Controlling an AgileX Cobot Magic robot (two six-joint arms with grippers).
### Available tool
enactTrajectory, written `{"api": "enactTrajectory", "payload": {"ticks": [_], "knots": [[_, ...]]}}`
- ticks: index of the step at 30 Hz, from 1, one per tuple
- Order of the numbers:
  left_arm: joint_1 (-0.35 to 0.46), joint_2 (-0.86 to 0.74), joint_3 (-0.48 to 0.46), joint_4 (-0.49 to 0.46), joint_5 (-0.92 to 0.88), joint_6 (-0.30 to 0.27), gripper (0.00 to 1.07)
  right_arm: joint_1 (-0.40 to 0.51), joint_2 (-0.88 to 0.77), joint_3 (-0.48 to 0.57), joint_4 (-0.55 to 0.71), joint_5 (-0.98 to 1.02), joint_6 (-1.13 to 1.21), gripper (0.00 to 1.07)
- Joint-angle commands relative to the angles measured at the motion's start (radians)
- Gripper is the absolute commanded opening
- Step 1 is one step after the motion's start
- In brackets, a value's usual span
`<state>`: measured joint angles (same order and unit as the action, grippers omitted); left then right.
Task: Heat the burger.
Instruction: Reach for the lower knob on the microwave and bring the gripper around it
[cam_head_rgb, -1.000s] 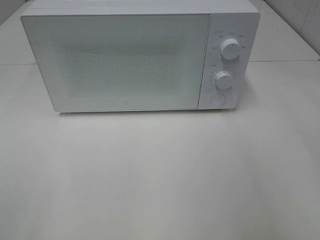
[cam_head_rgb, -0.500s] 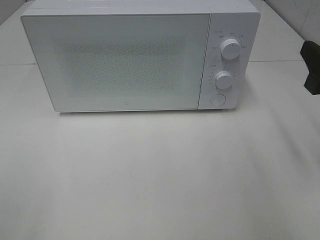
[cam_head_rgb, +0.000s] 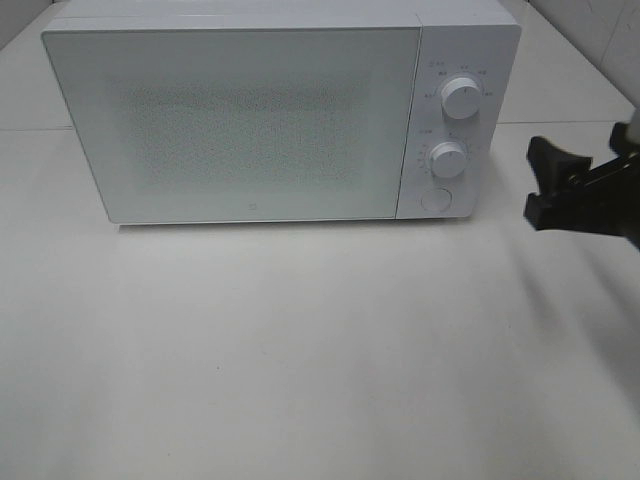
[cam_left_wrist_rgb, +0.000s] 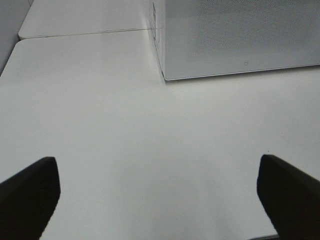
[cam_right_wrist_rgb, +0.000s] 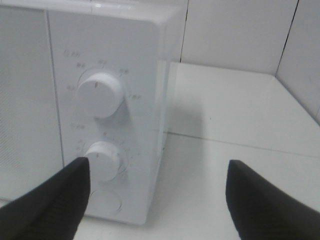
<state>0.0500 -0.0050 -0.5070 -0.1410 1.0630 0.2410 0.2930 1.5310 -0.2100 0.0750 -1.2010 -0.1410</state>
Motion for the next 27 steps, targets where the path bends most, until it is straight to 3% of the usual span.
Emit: {"api": "enactTrajectory", "payload": {"ticks": [1, 5, 16, 27], "knots": [[-0.007, -0.02, -0.001, -0.007, -0.013, -0.003, 1.03, 0.166, 0.078, -0.026, 0.198, -0.1, -0.054, 0.72], [-0.007, -0.02, -0.001, -0.007, -0.013, -0.003, 1.03, 0.22, 0.138, -0.07, 0.244, -0.105, -0.037, 0.72], [-0.007, -0.02, -0.001, -0.007, -0.013, -0.003, 1.03, 0.223, 0.178, -0.146, 0.226, -0.082, 0.039, 0.72], [-0.007, -0.019, -0.001, -0.007, -0.013, -0.003, 1.03, 0.223, 0.183, -0.146, 0.227, -0.053, 0.108, 0.72]]}}
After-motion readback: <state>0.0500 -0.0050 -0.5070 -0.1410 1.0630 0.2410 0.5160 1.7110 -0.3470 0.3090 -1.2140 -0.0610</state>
